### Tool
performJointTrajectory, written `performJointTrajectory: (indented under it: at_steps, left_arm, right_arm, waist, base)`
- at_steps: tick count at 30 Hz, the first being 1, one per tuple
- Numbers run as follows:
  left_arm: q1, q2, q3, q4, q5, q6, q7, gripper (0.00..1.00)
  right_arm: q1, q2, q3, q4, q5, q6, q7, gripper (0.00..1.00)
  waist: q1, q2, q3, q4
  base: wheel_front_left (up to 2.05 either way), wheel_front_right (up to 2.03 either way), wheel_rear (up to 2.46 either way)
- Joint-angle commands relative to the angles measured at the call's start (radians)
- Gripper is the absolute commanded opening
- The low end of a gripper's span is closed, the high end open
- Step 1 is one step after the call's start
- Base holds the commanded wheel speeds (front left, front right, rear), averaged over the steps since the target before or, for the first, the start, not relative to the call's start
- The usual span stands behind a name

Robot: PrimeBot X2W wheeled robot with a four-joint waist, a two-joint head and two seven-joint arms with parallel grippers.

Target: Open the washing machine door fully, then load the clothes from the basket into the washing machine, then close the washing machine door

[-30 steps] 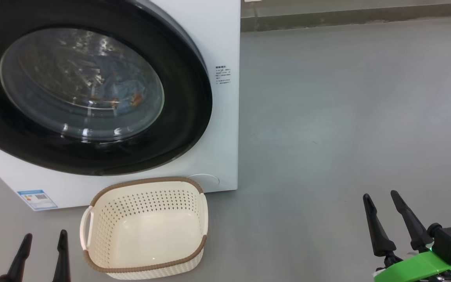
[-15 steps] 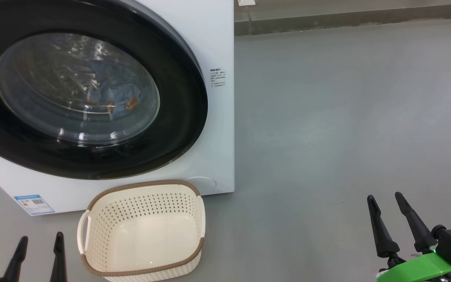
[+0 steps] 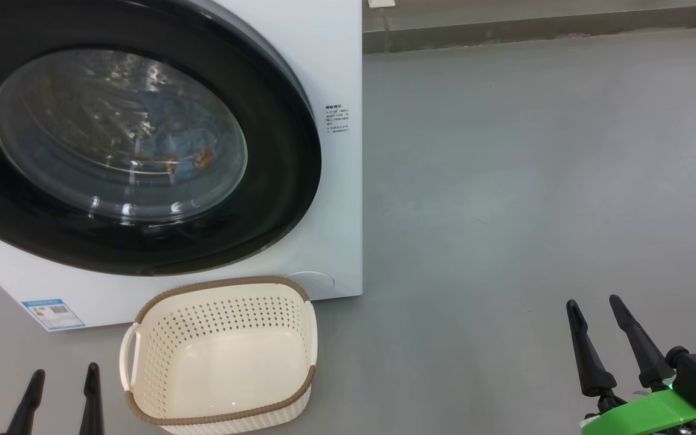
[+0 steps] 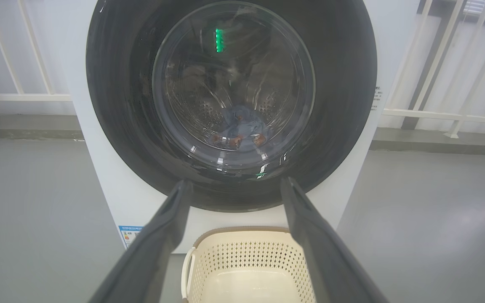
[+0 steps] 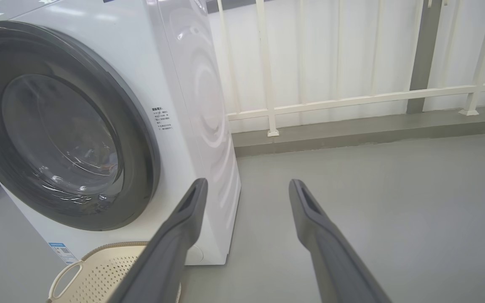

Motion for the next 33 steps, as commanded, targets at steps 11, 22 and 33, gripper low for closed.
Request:
performJointTrajectory:
  at_steps: [11, 22, 33]
  left_arm:
    - [0.006, -0.034, -0.009, 0.043, -0.001, 0.000, 0.002, 0.00]
    - [-0.006, -0.052, -0.009, 0.051, -0.103, 0.000, 0.032, 0.00]
    - [-0.021, -0.060, -0.008, 0.048, -0.206, 0.000, 0.061, 0.00]
  right_arm:
    - [0.001, 0.031, 0.004, 0.049, 0.001, 0.000, 0.003, 0.00]
    - [-0.008, 0.041, -0.005, 0.063, 0.104, 0.000, 0.029, 0.00]
    - [-0.021, 0.045, -0.016, 0.065, 0.206, 0.000, 0.054, 0.00]
  waist:
    - [0.0000, 0.0000, 0.001, 0.000]
    - [0.0005, 0.0000, 0.001, 0.008]
    - [0.0001, 0.0000, 0.003, 0.015]
  base:
    - [0.00, 0.00, 0.00]
    - [0.00, 0.00, 0.00]
    - [0.00, 0.00, 0.00]
